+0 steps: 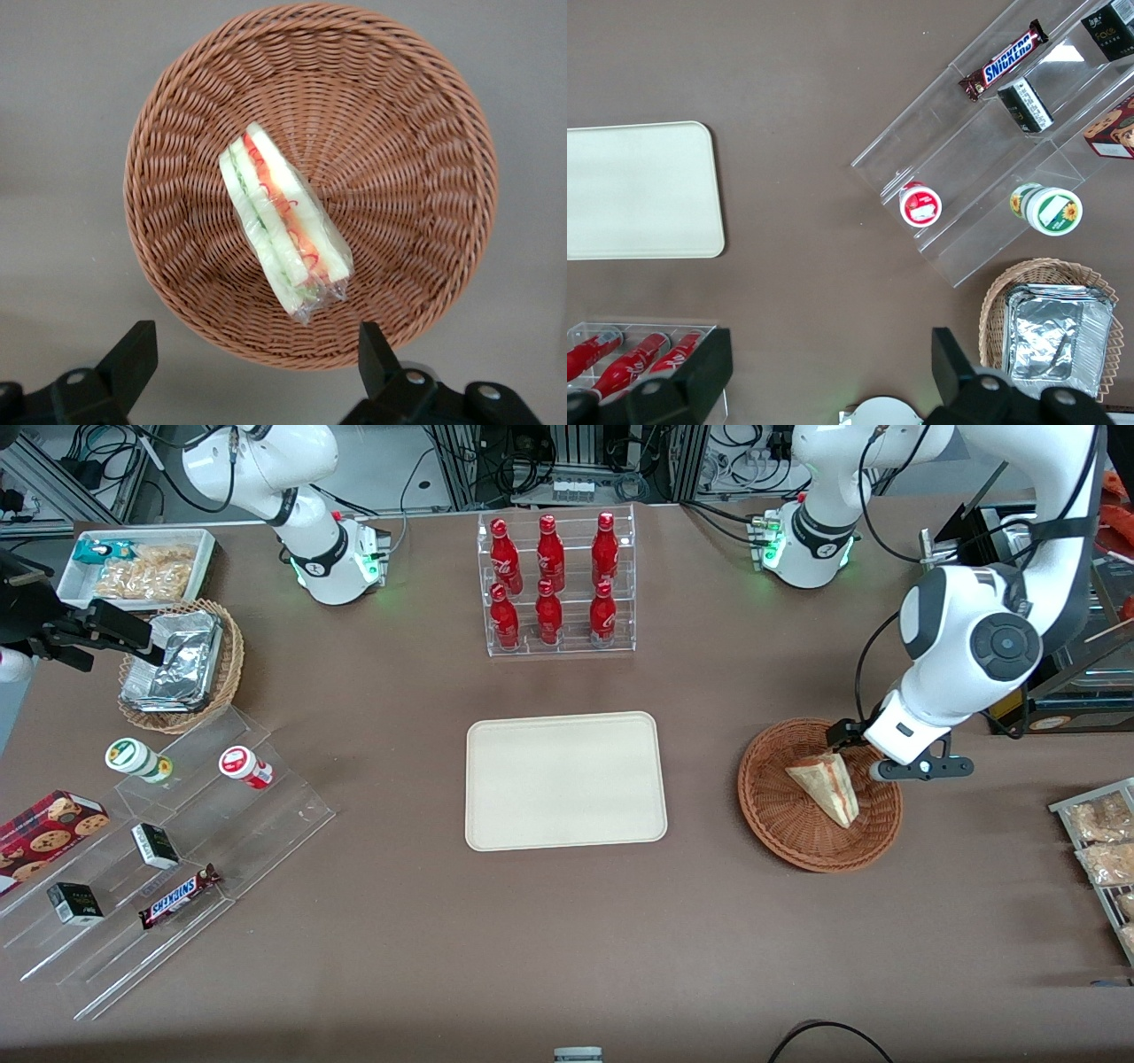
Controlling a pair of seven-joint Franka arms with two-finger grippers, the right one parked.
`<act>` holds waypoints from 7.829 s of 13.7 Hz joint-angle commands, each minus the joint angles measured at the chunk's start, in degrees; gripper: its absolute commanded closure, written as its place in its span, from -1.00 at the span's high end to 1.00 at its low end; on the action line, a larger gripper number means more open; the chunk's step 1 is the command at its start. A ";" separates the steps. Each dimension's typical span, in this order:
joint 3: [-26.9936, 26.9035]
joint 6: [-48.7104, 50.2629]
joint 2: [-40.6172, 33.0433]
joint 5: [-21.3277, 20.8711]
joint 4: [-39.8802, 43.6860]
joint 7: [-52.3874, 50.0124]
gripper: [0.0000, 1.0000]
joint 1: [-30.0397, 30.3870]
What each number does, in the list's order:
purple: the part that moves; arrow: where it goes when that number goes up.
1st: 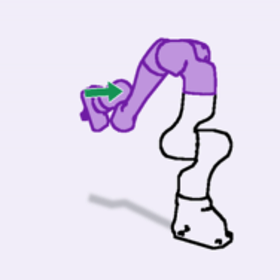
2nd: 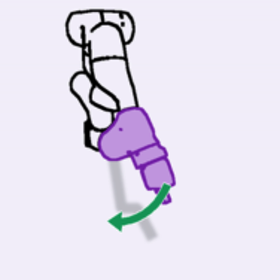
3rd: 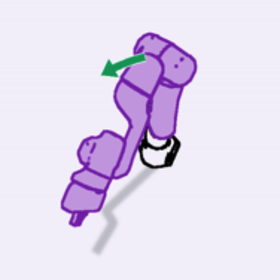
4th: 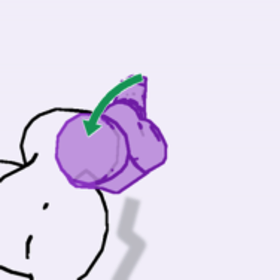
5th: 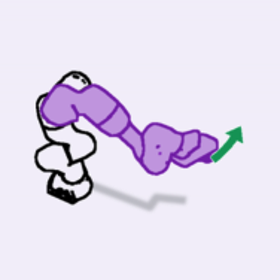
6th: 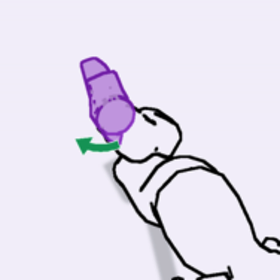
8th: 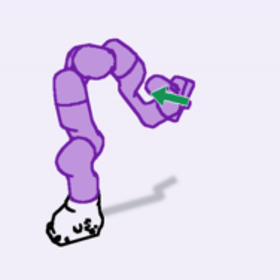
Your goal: Place sandwich from basket to tray
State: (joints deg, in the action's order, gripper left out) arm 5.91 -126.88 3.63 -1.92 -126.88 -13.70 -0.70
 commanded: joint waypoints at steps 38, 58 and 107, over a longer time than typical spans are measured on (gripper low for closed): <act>0.86 9.73 14.28 -0.89 17.62 -27.05 -0.92 -19.84; 2.09 5.15 41.90 0.95 47.51 -46.33 -0.82 -40.08; -0.11 44.61 -7.67 0.95 30.11 9.31 1.00 1.23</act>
